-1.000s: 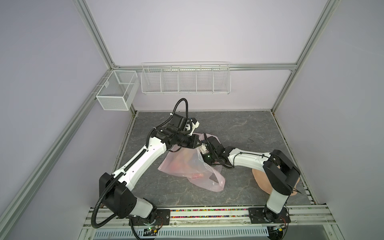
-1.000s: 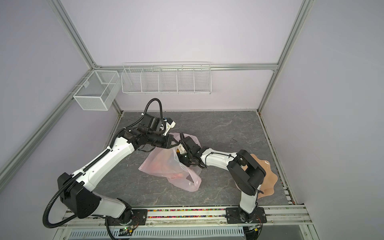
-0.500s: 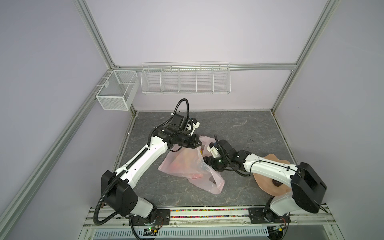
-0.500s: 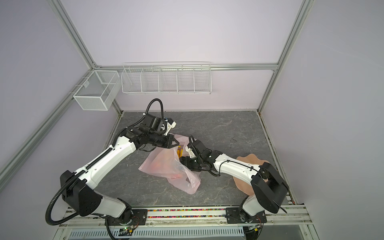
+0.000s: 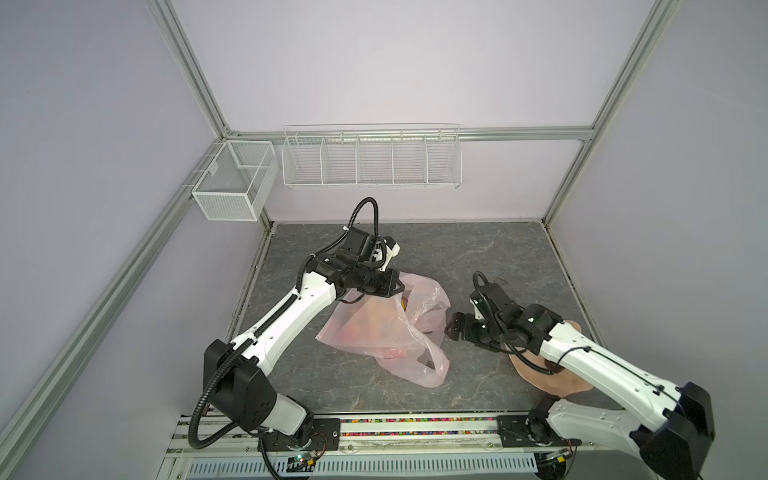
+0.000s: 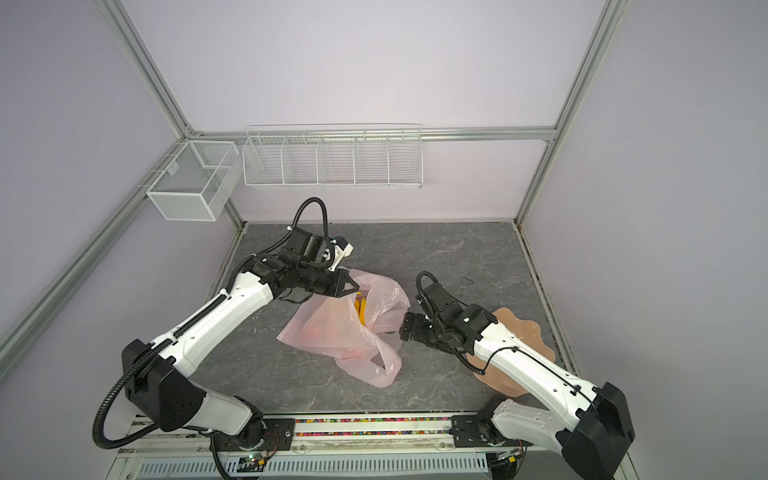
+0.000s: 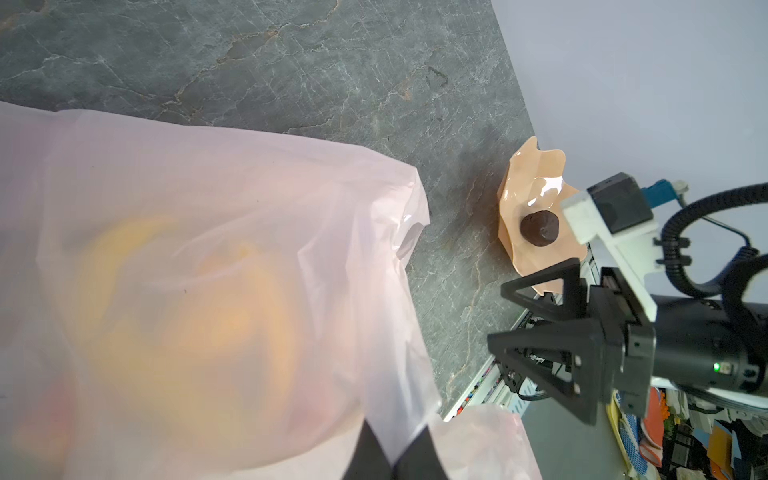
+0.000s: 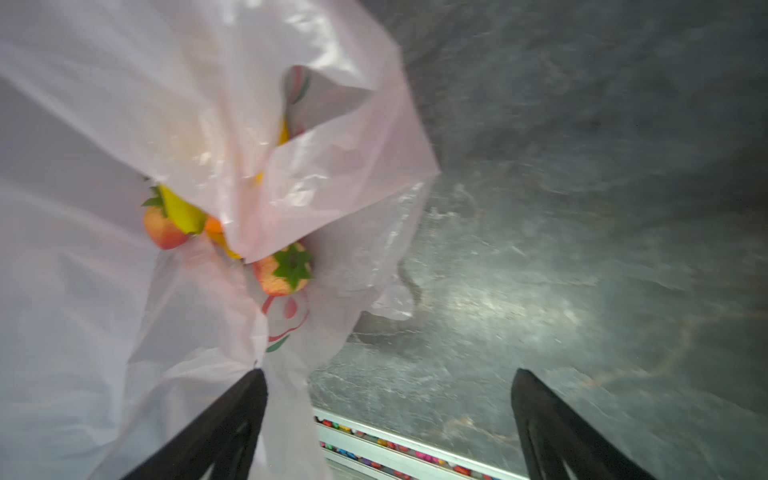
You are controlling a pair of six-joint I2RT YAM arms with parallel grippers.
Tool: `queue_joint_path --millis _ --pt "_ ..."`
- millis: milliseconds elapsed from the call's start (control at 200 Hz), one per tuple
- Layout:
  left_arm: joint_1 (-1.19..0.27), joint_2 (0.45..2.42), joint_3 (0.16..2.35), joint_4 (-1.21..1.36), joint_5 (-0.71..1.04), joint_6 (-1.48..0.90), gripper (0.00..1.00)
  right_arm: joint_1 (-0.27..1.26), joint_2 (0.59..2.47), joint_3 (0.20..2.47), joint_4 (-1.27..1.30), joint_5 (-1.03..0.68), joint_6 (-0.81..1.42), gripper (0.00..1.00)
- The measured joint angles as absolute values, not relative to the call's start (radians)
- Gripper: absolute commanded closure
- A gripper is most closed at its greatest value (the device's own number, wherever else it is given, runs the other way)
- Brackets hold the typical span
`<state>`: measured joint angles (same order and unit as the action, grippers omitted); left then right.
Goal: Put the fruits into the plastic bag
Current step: 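Withdraw the right gripper from the bag toward the peach bowl, then lower the right gripper onto the dark brown fruit and close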
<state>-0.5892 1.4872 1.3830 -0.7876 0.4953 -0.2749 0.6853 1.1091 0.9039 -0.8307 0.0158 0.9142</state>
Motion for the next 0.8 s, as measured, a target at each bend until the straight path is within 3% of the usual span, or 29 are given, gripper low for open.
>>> queue_joint_path --millis 310,800 --pt "-0.589 1.487 1.383 -0.783 0.501 -0.268 1.00 0.433 1.056 0.901 -1.182 0.254 0.985 0.06" --pt "-0.589 1.486 1.383 -0.785 0.514 -0.266 1.00 -0.006 1.063 0.801 -1.200 0.347 0.914 0.05"
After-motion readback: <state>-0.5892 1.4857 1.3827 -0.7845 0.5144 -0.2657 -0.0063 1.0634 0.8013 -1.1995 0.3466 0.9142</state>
